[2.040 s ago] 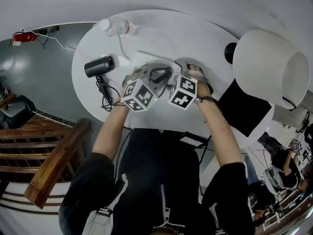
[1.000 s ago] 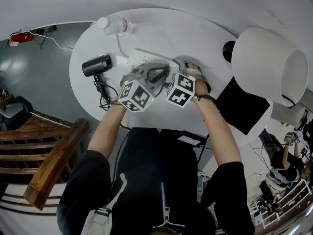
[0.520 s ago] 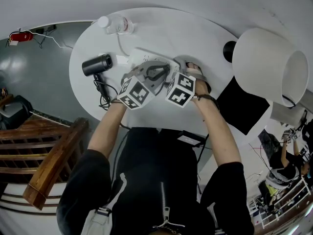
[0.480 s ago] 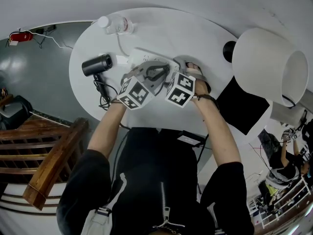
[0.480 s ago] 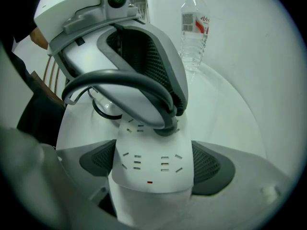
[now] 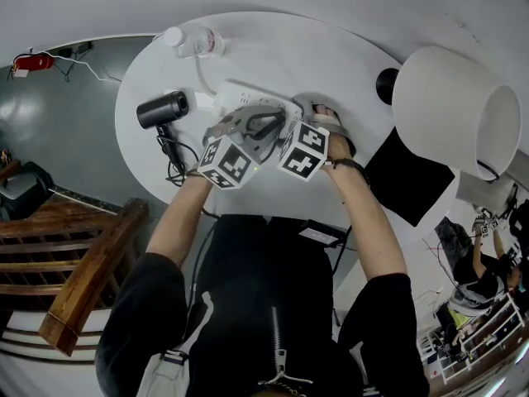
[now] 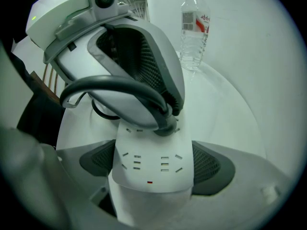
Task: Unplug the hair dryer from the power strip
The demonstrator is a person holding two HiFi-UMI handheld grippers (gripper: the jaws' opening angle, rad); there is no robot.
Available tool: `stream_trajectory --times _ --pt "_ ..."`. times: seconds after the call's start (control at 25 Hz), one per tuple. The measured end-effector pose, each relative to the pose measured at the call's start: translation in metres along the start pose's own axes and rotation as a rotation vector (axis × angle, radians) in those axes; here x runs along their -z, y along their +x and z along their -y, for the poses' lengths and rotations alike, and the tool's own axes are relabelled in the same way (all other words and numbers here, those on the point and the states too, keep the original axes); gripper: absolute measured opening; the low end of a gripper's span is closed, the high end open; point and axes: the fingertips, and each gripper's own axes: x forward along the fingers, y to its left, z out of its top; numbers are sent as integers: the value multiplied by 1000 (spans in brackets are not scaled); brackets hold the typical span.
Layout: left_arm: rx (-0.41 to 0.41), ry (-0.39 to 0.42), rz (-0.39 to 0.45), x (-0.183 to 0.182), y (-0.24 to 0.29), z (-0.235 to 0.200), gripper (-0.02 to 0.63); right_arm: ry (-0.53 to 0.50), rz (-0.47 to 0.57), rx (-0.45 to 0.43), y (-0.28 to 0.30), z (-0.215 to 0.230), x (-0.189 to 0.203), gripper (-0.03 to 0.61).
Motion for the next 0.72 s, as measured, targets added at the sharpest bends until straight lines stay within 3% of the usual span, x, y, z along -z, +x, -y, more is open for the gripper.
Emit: stream_trajectory --times 0.28,0.72 --pt "33 -99 2 -1 1 -5 52 2 3 0 -1 0 0 459" --pt "14 -44 18 0 -1 -1 52 4 6 -1 -1 0 -1 460"
